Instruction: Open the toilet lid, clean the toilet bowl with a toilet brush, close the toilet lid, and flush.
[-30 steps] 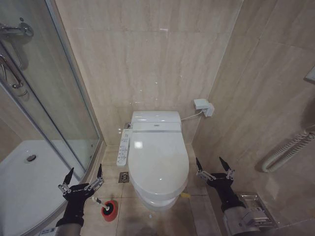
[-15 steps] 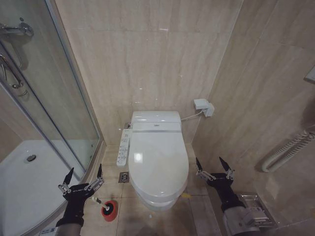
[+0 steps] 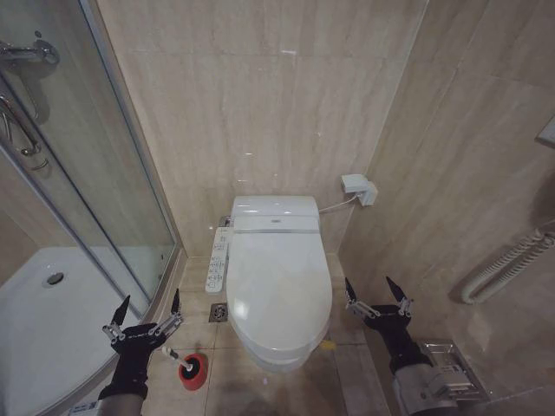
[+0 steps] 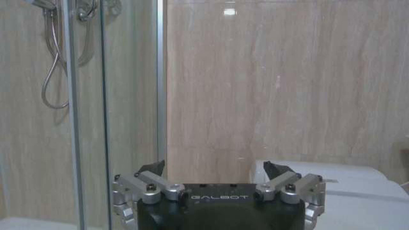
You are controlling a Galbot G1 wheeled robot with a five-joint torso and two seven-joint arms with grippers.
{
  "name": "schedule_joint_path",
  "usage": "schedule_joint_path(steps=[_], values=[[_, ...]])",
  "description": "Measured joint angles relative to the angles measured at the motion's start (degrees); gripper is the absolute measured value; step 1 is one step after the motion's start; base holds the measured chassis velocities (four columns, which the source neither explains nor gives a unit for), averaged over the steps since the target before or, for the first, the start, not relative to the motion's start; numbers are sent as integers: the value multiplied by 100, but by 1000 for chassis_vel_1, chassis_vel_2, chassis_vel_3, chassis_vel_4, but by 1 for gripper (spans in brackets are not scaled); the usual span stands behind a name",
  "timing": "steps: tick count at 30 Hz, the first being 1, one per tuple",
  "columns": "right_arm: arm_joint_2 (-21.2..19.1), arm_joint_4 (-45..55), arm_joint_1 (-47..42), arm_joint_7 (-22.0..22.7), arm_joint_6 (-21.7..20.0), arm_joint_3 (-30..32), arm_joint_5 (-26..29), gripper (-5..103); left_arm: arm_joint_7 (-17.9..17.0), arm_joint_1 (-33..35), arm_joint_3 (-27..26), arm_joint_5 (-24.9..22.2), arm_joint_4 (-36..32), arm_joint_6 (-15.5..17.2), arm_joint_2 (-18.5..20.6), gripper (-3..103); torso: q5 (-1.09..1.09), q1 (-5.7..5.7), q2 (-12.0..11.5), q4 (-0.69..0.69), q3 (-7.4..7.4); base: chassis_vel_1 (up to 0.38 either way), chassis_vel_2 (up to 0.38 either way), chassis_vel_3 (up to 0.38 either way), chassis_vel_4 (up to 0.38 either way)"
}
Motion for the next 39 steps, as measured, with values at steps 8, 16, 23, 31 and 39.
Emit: schedule_joint_path(steps=[8, 16, 23, 31, 39], values=[[0, -1, 0, 0, 0, 0, 0, 100, 0, 0, 0, 0, 0, 0, 0, 100, 0, 0, 0, 0, 0, 0, 0, 0, 0], [0, -3, 0, 0, 0, 0, 0, 100, 0, 0, 0, 0, 0, 0, 0, 100, 0, 0, 0, 0, 0, 0, 0, 0, 0], [0, -3, 0, 0, 0, 0, 0, 100, 0, 0, 0, 0, 0, 0, 0, 100, 0, 0, 0, 0, 0, 0, 0, 0, 0], [0, -3, 0, 0, 0, 0, 0, 100, 0, 0, 0, 0, 0, 0, 0, 100, 0, 0, 0, 0, 0, 0, 0, 0, 0], [0, -3, 0, 0, 0, 0, 0, 100, 0, 0, 0, 0, 0, 0, 0, 100, 0, 0, 0, 0, 0, 0, 0, 0, 0]])
